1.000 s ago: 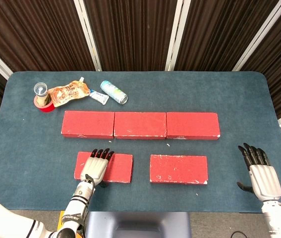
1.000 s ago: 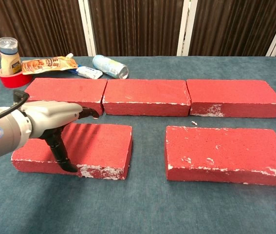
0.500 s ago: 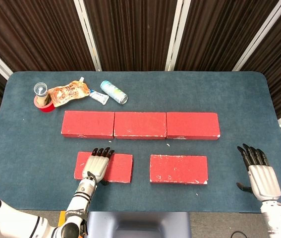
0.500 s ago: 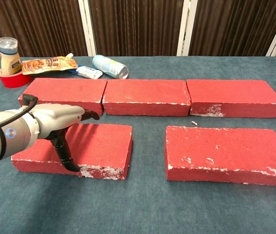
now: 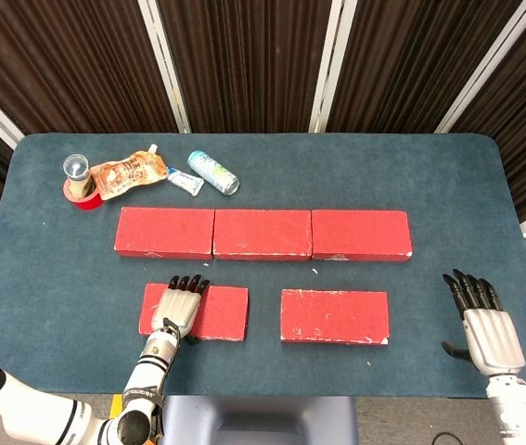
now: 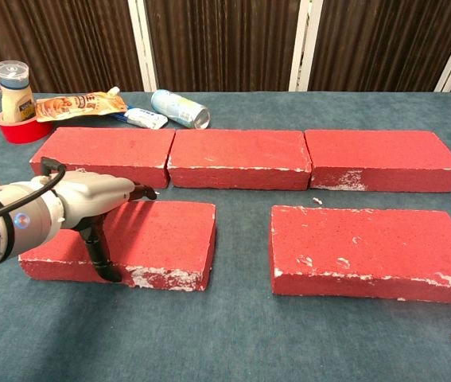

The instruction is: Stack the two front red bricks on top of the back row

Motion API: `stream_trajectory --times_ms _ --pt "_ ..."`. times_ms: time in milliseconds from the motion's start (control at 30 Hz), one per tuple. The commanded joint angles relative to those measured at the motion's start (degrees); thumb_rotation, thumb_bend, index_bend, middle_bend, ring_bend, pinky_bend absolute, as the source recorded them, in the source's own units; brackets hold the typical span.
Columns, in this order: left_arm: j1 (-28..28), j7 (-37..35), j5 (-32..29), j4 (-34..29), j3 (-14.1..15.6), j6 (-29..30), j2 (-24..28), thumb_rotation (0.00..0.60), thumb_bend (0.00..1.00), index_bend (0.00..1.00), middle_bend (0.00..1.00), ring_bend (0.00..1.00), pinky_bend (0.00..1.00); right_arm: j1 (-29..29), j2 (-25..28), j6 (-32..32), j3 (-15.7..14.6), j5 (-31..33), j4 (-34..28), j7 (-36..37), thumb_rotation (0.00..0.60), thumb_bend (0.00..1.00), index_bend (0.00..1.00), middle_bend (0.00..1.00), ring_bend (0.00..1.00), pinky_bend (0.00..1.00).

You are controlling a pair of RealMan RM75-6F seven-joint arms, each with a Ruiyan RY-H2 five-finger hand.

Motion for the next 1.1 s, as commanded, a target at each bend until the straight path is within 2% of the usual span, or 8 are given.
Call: stream_trajectory --times_ms 33,167,467,600,733,1100 --pt "-0.1 0.0 0.3 0.2 0.1 -0.1 0.0 0.600 0.00 0.00 0.00 0.00 0.10 0.1 0.0 -0.1 -0.1 0.0 0.0 -0.1 0.600 0.00 0.12 0.12 0.04 0.00" --pt "-0.1 0.1 -0.1 0.5 0.2 -0.4 0.0 0.600 0.00 0.00 0.00 0.00 0.13 0.1 -0.1 -0.1 -0.2 -0.2 -0.1 -0.3 0.600 0.00 0.13 0.12 0.04 0.00" --pt "-0.4 0.5 -0.8 1.1 0.2 -0.8 0.1 0.600 0.00 0.00 0.00 0.00 0.11 0.0 -0.2 0.1 -0.1 -0.1 -0.1 -0.4 0.600 0.00 0.15 0.12 0.04 0.00" --pt "-0.5 0.9 -0.4 1.2 0.5 -0.5 0.1 0.600 0.19 0.00 0.02 0.00 0.11 0.0 -0.2 0.1 -0.1 -0.2 -0.1 -0.2 0.600 0.00 0.15 0.12 0.04 0.00" --pt "-0.6 1.4 -0.8 1.4 0.6 -0.4 0.0 0.600 0.20 0.00 0.10 0.00 0.11 0.0 -0.2 0.0 -0.1 -0.1 -0.1 -0.2 0.600 0.00 0.15 0.12 0.04 0.00" --pt "-1.2 2.6 -1.6 1.6 0.7 -0.4 0.4 0.600 0.27 0.00 0.14 0.00 0.11 0.1 -0.2 -0.1 -0.1 0.2 -0.3 0.0 0.600 0.00 0.15 0.12 0.04 0.00"
